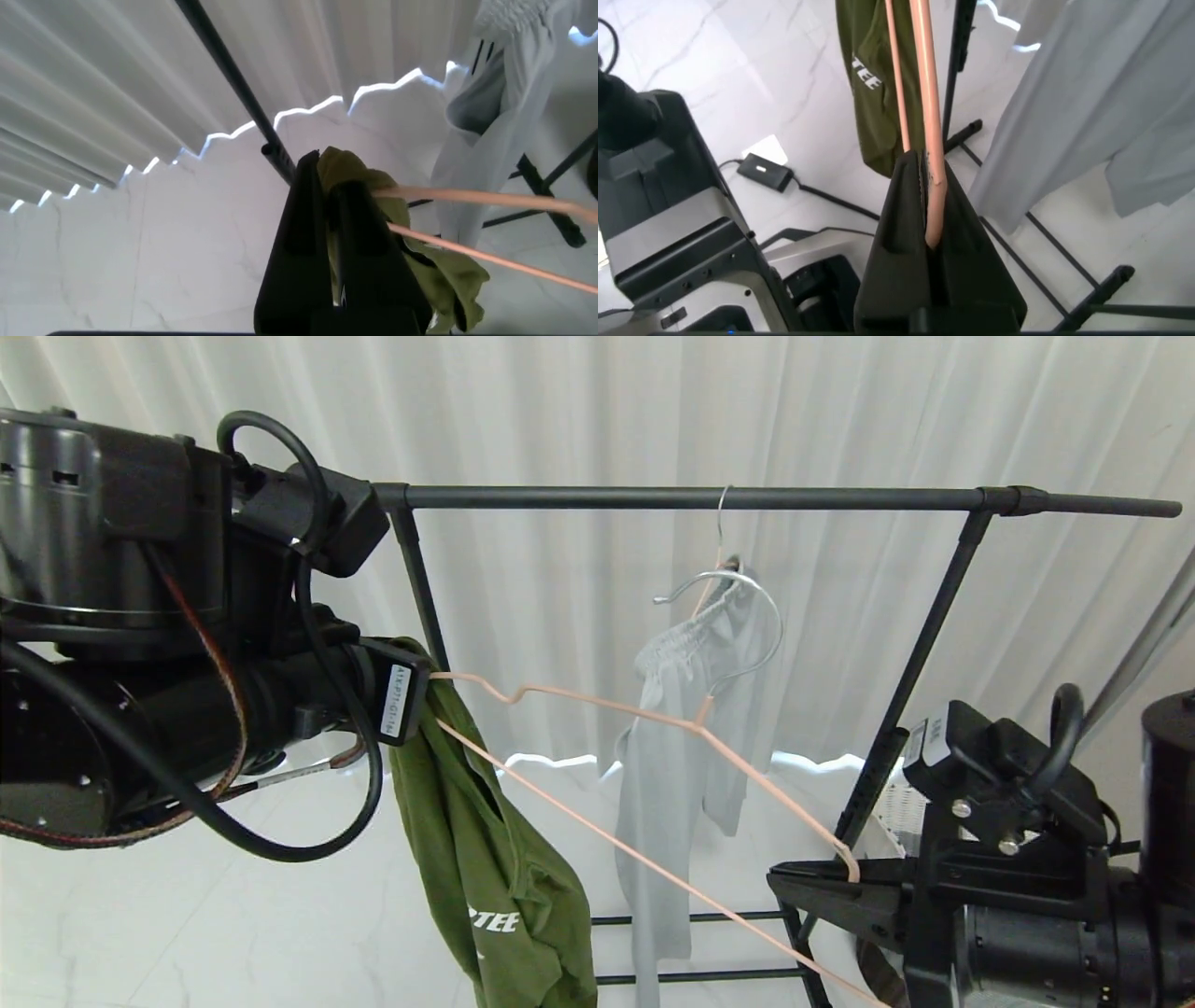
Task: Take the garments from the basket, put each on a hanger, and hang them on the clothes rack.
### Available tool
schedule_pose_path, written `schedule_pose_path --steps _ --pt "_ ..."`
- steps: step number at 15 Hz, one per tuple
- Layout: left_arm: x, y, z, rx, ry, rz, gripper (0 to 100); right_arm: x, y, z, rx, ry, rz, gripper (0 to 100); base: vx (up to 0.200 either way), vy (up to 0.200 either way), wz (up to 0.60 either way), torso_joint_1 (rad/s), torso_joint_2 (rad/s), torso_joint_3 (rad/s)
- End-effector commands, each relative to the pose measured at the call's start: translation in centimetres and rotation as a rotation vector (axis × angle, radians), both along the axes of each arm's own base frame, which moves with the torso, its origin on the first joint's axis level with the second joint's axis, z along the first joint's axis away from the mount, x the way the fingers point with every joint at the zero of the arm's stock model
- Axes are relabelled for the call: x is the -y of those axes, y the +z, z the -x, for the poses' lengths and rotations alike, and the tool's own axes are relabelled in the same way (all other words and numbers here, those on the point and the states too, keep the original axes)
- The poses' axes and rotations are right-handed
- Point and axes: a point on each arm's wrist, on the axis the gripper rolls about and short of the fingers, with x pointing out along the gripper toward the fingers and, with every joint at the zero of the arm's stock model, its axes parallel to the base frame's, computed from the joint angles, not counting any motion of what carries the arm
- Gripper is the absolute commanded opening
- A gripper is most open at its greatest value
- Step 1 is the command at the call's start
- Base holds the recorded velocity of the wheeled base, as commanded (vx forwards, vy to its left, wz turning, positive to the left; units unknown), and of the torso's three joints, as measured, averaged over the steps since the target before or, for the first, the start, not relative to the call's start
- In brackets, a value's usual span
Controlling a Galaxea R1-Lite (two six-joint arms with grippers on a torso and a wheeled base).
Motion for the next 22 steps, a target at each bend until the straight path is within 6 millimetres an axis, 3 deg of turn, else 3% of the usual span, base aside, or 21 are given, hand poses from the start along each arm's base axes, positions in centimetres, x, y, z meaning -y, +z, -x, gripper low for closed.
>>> schedule_pose_path --steps 1,6,11,18,22 --pt "0.6 0.3 0.8 0.010 -0.040 0.008 0 -0.5 -0.5 -0.3 -0.009 0.000 0.013 0 0.000 0.000 0.00 0.000 0.00 0.000" --pt "2.6 0.4 2.4 0.008 -0.141 0.037 0 -1.6 -1.4 -1.1 -0.017 -0.015 0.031 0 0.000 0.000 0.00 0.000 0.00 0.000" --pt "3.9 1.0 4.3 0.012 -0.223 0.105 0 -4.3 -2.8 -2.5 -0.024 -0.027 0.014 0 0.000 0.000 0.00 0.000 0.00 0.000" --pt "5.6 1.7 6.7 0.006 -0.339 0.183 0 -6.7 -2.6 -2.6 -0.037 -0.001 -0.018 0 0.000 0.000 0.00 0.000 0.00 0.000" --pt "5.4 1.6 6.6 0.005 -0.324 0.177 0 -6.6 -1.2 -2.7 -0.002 -0.101 -0.095 0 0.000 0.000 0.00 0.000 0.00 0.000"
